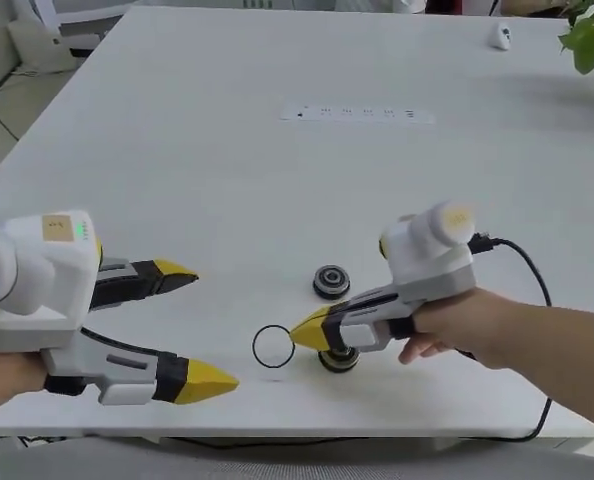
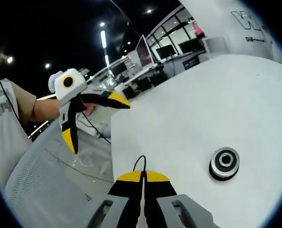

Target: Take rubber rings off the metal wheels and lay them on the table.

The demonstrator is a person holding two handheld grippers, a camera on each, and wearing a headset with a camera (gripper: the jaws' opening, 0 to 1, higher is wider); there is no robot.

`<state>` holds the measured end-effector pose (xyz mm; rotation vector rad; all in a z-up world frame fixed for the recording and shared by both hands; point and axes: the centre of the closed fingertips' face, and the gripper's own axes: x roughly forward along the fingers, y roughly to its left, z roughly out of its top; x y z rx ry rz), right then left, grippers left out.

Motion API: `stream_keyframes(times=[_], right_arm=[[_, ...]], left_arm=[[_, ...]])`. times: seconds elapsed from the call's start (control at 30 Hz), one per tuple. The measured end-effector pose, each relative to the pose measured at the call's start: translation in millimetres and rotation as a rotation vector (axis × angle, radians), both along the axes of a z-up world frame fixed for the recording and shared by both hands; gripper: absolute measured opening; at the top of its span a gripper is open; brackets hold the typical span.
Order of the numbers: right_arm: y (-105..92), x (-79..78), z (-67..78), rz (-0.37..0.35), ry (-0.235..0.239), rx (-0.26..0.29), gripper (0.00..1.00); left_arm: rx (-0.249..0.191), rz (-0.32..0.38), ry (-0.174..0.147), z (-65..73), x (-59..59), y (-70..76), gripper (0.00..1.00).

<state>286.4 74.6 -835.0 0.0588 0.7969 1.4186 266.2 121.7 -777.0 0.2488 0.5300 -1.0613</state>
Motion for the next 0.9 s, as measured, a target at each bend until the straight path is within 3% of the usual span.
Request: stream_keyframes(times=[0.43, 0.77, 0.9], right_arm=[[7.2, -6.5, -9.4, 0.023, -0.015, -0.033, 0.0], [8.1, -3.5, -11.1, 0.019, -0.074, -0.053, 0.0], [7.9, -2.3, -10.7, 0.018, -0.085, -0.053, 0.05]], left_arm=[[0.006, 0.005, 0.0, -1.8, -4.7, 2.8, 0.76], [0.02, 0.0, 0.0, -2.3, -7.0, 3.4, 0.76], [0.022, -0.001, -0.001, -2.5, -6.9, 2.8, 0.77]])
